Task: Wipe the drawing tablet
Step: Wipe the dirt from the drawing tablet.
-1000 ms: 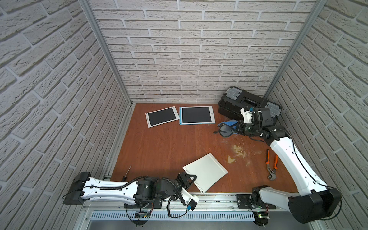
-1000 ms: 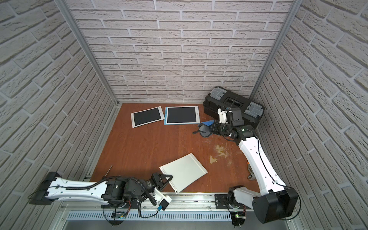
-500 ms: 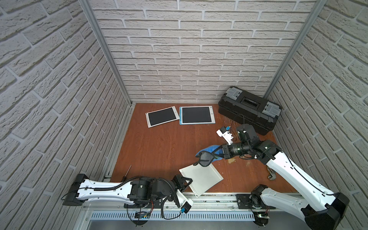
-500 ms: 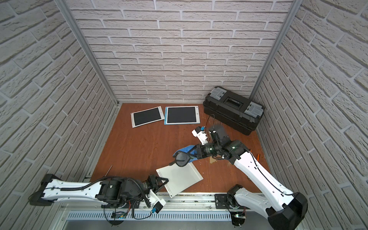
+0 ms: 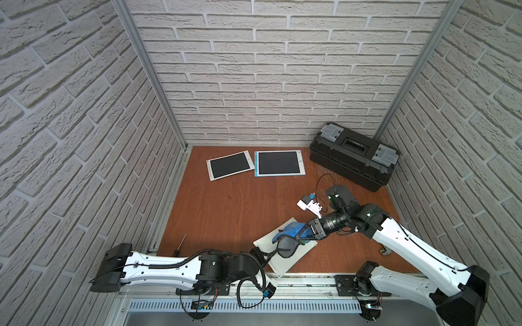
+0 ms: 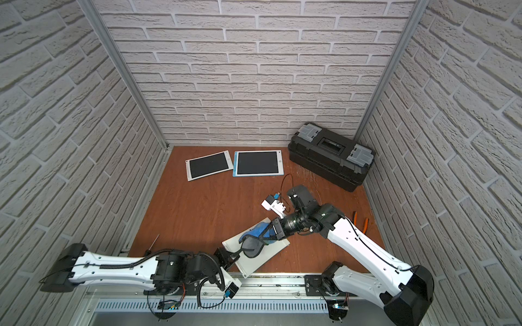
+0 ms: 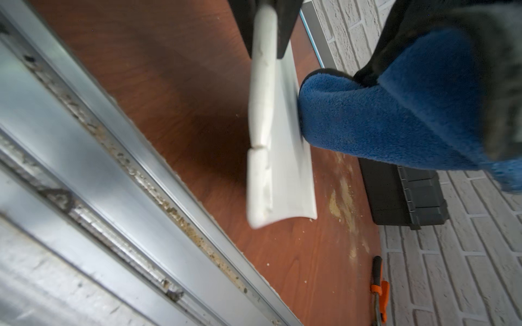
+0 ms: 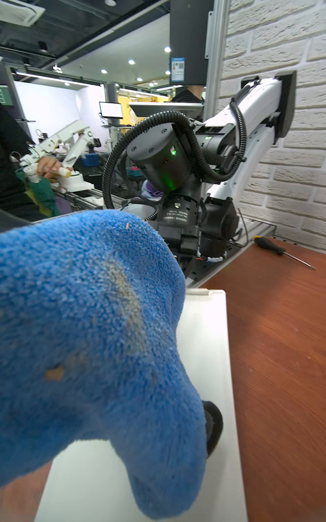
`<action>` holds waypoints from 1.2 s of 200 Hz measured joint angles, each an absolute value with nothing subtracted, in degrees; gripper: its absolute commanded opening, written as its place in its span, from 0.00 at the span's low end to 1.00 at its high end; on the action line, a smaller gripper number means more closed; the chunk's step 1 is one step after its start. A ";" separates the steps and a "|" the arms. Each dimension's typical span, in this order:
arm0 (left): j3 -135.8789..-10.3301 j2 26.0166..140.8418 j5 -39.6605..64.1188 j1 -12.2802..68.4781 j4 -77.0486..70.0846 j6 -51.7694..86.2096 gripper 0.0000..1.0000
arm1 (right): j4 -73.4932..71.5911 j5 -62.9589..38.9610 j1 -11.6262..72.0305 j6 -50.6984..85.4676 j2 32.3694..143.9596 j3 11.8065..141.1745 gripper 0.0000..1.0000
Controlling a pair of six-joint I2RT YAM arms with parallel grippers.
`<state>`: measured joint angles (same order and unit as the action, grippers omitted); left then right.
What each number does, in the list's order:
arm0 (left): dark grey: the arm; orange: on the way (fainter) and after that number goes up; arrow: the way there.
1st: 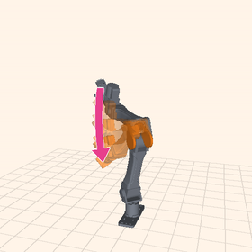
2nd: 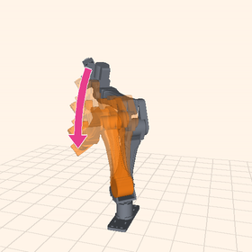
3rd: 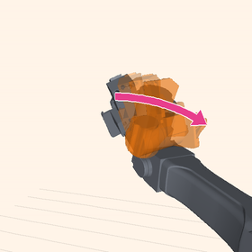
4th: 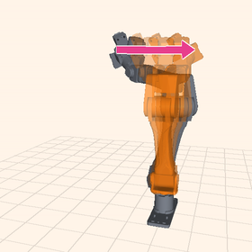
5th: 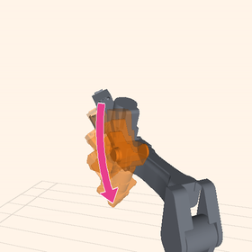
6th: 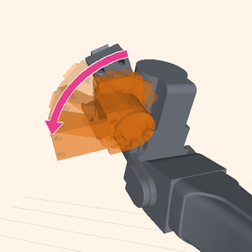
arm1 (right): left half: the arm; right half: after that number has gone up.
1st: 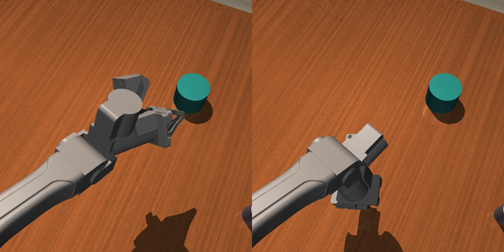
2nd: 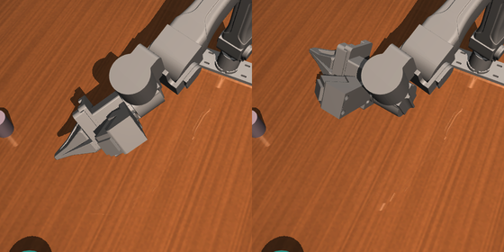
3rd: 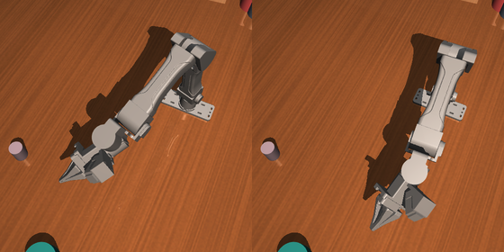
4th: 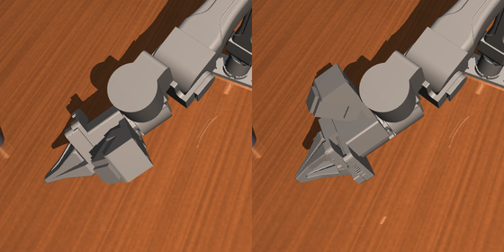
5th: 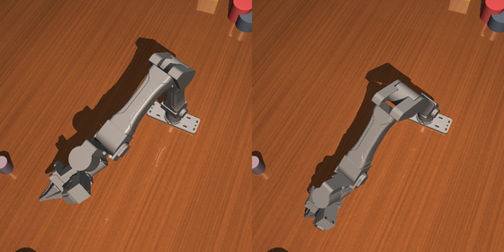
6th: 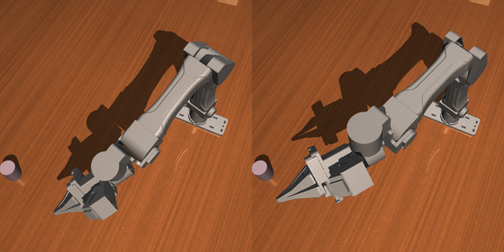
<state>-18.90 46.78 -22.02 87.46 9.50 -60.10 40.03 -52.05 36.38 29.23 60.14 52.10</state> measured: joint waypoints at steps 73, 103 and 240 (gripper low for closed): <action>-18.98 45.17 -21.47 86.35 8.60 -59.29 0.00 | 32.03 -47.90 37.08 30.30 86.63 46.46 0.03; -17.89 45.32 -21.17 86.35 11.73 -59.31 0.00 | 30.48 -48.29 36.10 30.00 94.26 48.82 0.03; -18.26 45.15 -21.37 86.30 11.27 -58.96 0.00 | 30.17 -31.79 48.88 25.17 91.24 55.99 0.03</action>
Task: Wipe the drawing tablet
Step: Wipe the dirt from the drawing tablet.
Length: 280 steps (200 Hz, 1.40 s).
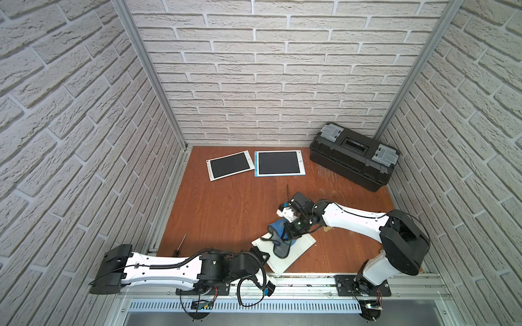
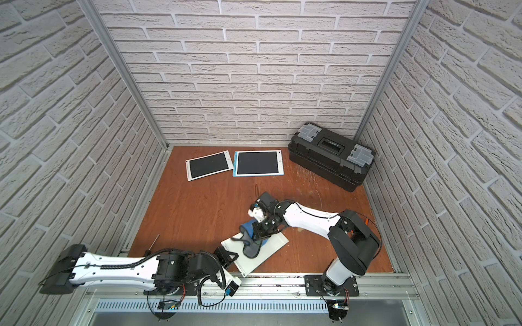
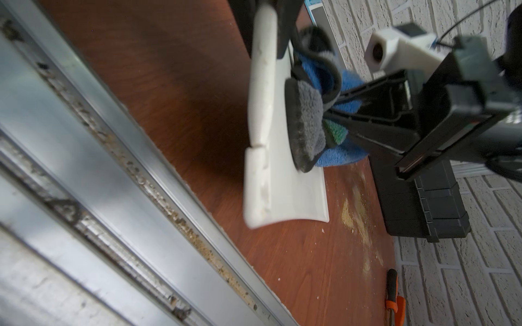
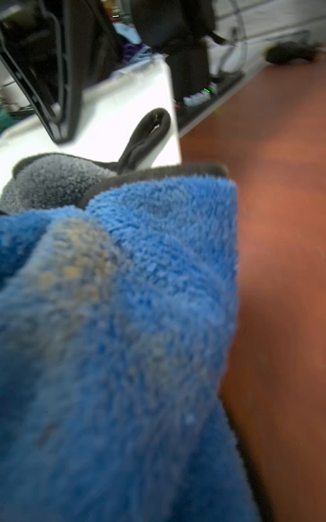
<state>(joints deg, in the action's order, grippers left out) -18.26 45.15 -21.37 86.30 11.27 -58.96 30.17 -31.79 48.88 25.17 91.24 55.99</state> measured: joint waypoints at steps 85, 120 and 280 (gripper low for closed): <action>-18.26 46.54 -20.14 86.39 13.43 -59.37 0.00 | 23.05 -31.90 58.39 29.87 84.82 44.51 0.03; -18.26 46.68 -20.69 86.26 13.98 -60.07 0.00 | 20.29 -33.87 47.33 32.99 81.67 35.48 0.03; -19.03 43.13 -22.63 86.80 11.25 -59.40 0.00 | 27.51 -20.86 38.54 39.46 86.37 51.96 0.03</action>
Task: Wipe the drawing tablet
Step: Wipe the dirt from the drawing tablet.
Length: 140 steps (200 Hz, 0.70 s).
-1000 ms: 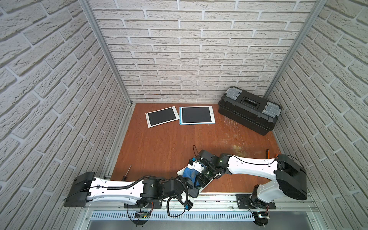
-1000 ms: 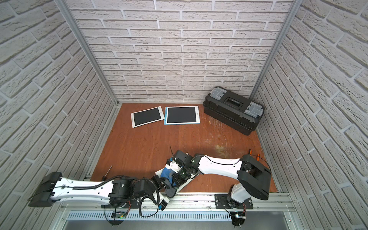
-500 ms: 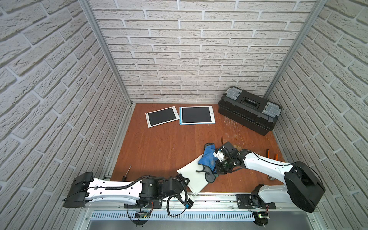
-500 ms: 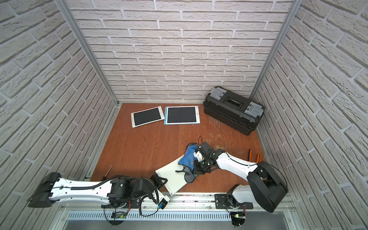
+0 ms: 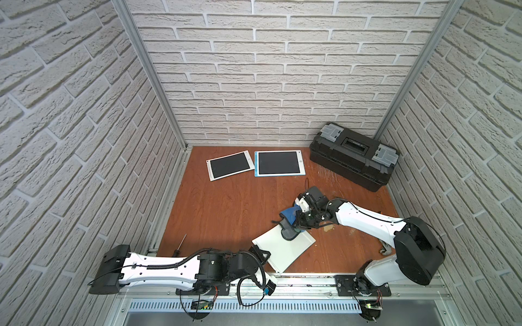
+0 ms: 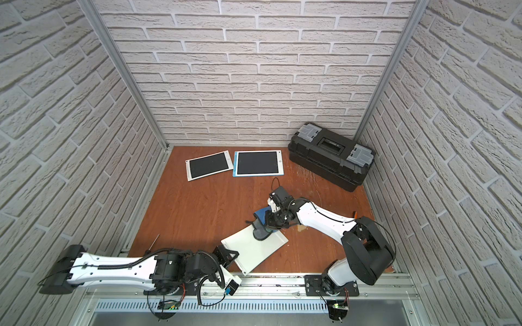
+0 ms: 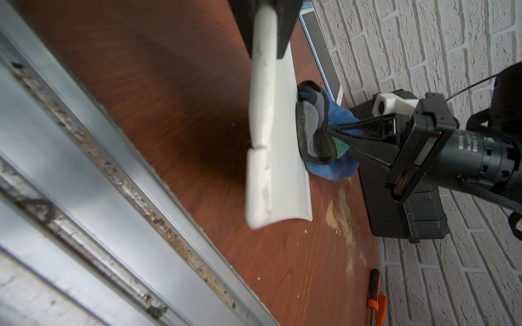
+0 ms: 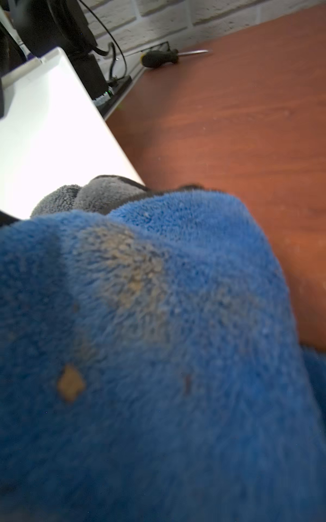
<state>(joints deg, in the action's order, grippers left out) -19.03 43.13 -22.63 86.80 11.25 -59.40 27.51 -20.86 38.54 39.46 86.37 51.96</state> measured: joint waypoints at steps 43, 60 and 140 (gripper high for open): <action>-19.00 43.18 -22.63 87.26 13.06 -58.74 0.00 | 25.89 -21.28 52.60 39.44 91.29 58.30 0.03; -19.00 43.18 -22.79 87.44 13.17 -58.65 0.00 | 25.85 -21.34 55.96 39.70 89.10 57.71 0.03; -19.14 43.33 -23.07 87.55 13.26 -58.70 0.00 | 28.84 -19.79 58.85 41.67 73.87 42.81 0.03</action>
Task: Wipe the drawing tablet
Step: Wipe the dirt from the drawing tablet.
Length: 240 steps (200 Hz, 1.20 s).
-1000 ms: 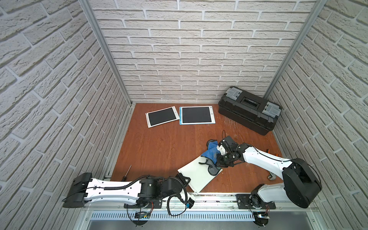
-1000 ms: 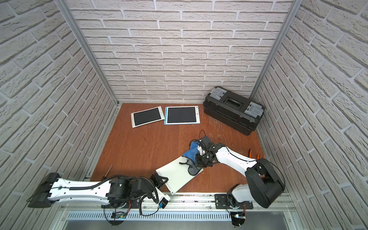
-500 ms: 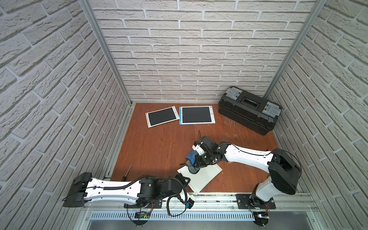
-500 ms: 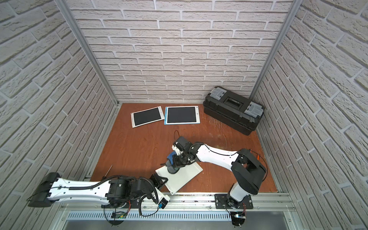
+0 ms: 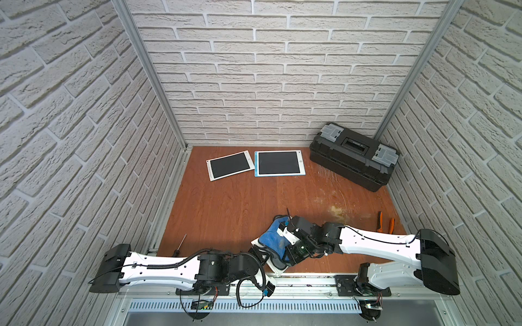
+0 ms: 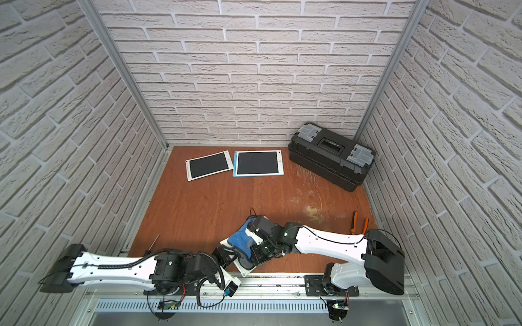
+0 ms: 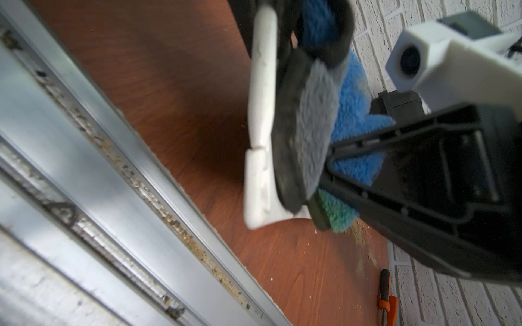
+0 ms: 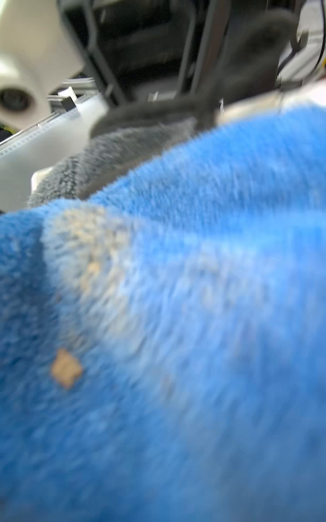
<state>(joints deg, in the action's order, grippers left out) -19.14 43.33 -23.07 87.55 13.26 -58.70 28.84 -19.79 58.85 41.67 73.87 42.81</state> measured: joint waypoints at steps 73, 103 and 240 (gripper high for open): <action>-19.20 42.83 -23.64 87.77 12.67 -58.67 0.00 | 37.10 -12.53 33.61 39.81 67.77 36.95 0.03; -19.20 42.78 -23.73 87.79 12.56 -58.65 0.00 | 36.16 -14.35 32.93 38.96 69.87 42.50 0.03; -19.22 42.92 -23.70 87.88 12.69 -58.24 0.00 | 27.62 -32.01 56.53 36.95 86.89 59.96 0.03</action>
<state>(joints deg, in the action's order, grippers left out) -19.22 42.92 -23.70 87.88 12.69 -58.24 27.62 -32.01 56.53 36.95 86.89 59.96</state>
